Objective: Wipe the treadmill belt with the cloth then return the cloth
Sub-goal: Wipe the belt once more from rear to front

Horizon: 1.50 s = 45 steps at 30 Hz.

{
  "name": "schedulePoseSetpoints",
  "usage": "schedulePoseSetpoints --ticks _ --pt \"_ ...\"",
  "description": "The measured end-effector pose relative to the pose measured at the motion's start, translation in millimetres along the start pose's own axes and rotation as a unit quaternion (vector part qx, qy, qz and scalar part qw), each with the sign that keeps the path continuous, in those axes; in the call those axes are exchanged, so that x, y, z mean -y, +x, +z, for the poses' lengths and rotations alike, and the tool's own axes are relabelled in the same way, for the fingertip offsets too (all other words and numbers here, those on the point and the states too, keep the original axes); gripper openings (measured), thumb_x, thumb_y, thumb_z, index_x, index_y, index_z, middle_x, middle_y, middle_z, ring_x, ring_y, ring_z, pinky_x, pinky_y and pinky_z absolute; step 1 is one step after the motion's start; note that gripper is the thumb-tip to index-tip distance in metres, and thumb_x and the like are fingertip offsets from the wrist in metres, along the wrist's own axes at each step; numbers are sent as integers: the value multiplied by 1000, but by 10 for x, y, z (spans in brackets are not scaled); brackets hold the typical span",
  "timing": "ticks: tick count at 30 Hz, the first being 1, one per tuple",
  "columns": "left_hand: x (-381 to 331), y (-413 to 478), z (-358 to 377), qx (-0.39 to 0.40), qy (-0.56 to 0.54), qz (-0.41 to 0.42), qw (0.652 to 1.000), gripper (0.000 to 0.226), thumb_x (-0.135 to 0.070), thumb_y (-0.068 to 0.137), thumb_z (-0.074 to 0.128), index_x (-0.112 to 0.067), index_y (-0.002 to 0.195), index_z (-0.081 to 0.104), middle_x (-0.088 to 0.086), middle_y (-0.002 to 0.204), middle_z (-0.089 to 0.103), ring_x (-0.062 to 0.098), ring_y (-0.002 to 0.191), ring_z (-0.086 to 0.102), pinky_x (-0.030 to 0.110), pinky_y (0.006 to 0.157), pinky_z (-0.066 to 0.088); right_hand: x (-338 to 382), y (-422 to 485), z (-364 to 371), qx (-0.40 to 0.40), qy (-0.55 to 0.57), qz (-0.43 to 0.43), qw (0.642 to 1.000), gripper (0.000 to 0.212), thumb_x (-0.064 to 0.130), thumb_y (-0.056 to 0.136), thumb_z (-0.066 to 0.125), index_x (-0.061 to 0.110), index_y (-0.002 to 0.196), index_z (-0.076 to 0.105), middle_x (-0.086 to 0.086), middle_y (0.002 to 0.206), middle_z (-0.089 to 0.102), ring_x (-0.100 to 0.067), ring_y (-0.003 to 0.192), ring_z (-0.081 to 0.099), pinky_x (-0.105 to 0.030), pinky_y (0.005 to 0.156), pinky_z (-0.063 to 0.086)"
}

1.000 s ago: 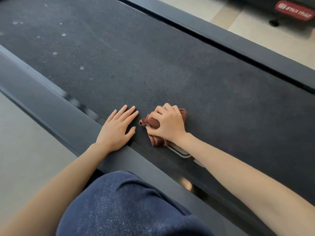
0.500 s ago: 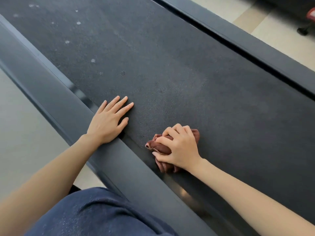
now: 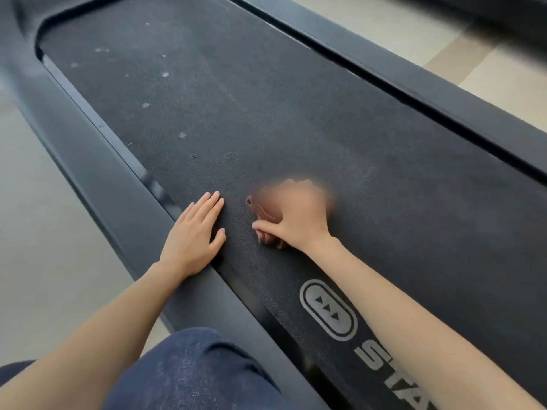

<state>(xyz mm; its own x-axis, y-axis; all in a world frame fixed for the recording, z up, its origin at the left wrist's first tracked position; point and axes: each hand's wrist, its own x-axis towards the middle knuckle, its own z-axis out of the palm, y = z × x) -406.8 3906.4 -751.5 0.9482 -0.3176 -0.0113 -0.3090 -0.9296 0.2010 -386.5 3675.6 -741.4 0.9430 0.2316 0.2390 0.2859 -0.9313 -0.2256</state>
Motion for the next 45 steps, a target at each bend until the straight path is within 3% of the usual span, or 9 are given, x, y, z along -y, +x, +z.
schedulePoseSetpoints --ticks 6,10,14,17,23,31,34,38,45 --pt "-5 -18 -1 9 18 10 1000 68 -46 91 23 -9 147 30 4 155 23 18 144 15 37 117 11 -235 -754 -221 -11 8 -30 999 43 67 72 56 30 91 66 4 94 58 -25 89 52 -40 75 39" --pt "-44 157 0 18 49 132 990 62 -45 93 31 -12 146 36 2 154 29 20 143 23 42 114 15 -282 -428 -71 -67 2 -3 998 30 56 69 60 31 83 67 5 82 58 -24 76 52 -35 68 38" --pt "-271 621 6 -3 48 204 978 59 -45 93 32 -14 142 43 1 152 33 19 142 25 43 113 14 -653 196 38 -95 -54 100 989 38 58 71 53 28 86 69 1 82 59 -28 78 53 -34 65 35" --pt "-361 925 16 -16 36 257 965 58 -44 92 34 -14 141 45 0 151 35 19 141 26 44 113 15 -1150 720 -35 -73 -89 221 968 39 59 79 58 28 102 68 -2 102 61 -31 98 51 -38 76 35" --pt "-185 1140 222 -39 -22 214 976 59 -45 93 30 -18 144 41 -4 152 33 14 143 22 41 114 13 -1505 1212 -27 -75 -116 327 935 43 58 85 53 29 116 62 -7 121 60 -35 111 48 -40 87 37" --pt "-19 1186 104 -86 33 238 967 59 -40 87 36 -10 135 52 3 145 44 20 137 35 47 112 19 -178 519 153 -114 -74 182 974 33 55 73 53 28 86 66 1 84 58 -29 81 51 -34 66 32" --pt "411 1156 -47 -86 66 199 974 62 -43 86 34 -9 135 52 4 146 43 19 138 31 48 114 17 389 147 235 -110 -35 107 988 27 53 73 58 29 82 66 4 83 57 -24 79 48 -35 66 37" --pt "899 906 -61 -33 50 195 979 63 -50 92 27 -16 143 42 -3 150 37 11 141 22 38 116 6 203 230 231 -113 -30 58 992 30 55 71 58 29 82 67 4 81 58 -24 77 51 -34 65 39" --pt "906 971 -135 -22 60 342 937 55 -30 90 33 -15 142 44 -4 151 35 12 142 23 43 114 14 -782 1072 119 -85 -108 354 925 46 59 87 52 27 119 61 -7 122 57 -33 113 46 -40 87 36"
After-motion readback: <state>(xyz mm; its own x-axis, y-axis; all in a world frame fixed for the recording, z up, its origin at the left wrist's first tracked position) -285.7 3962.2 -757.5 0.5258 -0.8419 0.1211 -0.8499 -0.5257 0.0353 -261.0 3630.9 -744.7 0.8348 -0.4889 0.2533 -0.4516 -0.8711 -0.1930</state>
